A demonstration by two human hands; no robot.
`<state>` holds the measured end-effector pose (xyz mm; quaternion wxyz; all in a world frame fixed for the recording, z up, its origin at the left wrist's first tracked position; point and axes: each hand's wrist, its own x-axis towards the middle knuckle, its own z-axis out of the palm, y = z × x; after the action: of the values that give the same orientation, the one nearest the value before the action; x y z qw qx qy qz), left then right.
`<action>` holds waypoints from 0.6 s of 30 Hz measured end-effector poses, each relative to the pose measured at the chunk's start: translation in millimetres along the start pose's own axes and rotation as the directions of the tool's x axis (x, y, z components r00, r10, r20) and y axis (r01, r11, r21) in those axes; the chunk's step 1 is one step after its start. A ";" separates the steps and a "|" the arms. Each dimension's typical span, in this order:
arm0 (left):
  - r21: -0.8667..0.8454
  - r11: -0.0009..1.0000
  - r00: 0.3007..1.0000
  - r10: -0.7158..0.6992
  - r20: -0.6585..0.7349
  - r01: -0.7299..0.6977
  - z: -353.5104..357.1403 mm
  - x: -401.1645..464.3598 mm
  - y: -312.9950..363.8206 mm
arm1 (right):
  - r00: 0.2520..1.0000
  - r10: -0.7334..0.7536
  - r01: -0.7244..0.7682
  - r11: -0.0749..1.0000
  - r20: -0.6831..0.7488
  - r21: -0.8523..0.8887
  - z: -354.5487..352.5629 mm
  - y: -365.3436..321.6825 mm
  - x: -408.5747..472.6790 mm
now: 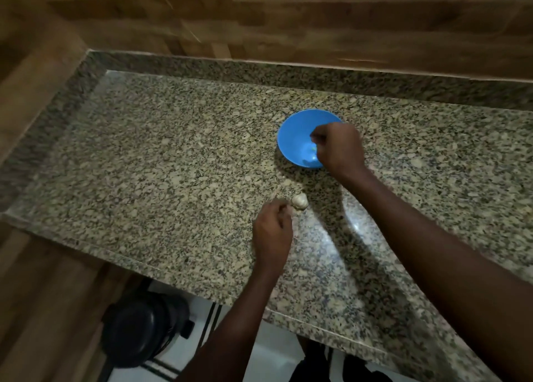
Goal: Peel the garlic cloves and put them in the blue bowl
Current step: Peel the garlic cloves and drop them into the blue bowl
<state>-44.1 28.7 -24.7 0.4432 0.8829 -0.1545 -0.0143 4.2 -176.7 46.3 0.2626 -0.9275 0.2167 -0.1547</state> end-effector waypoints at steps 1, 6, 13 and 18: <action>-0.019 1.000 0.999 -0.016 0.048 0.017 2.1 8.7 1.7 | 0.998 0.010 -0.007 0.999 -0.064 0.050 -5.9 3.6 -13.8; 0.058 0.998 0.966 0.006 0.257 -0.021 25.3 34.6 8.5 | 0.951 0.302 -0.308 0.925 0.061 0.224 -15.6 42.8 -99.5; -0.404 0.837 0.868 -0.157 0.471 0.370 35.4 0.9 42.1 | 0.759 0.430 -0.651 0.479 0.488 0.589 -13.2 76.6 -146.8; -0.417 0.810 0.831 -0.146 0.536 0.412 39.4 -10.3 52.6 | 0.736 0.399 -0.673 0.351 0.546 0.651 -29.3 82.1 -156.4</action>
<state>-73.9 -28.5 -8.4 0.6033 0.7121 -0.1137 -0.3406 -168.1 -176.5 -2.5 0.7250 -0.5794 0.3723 -0.0012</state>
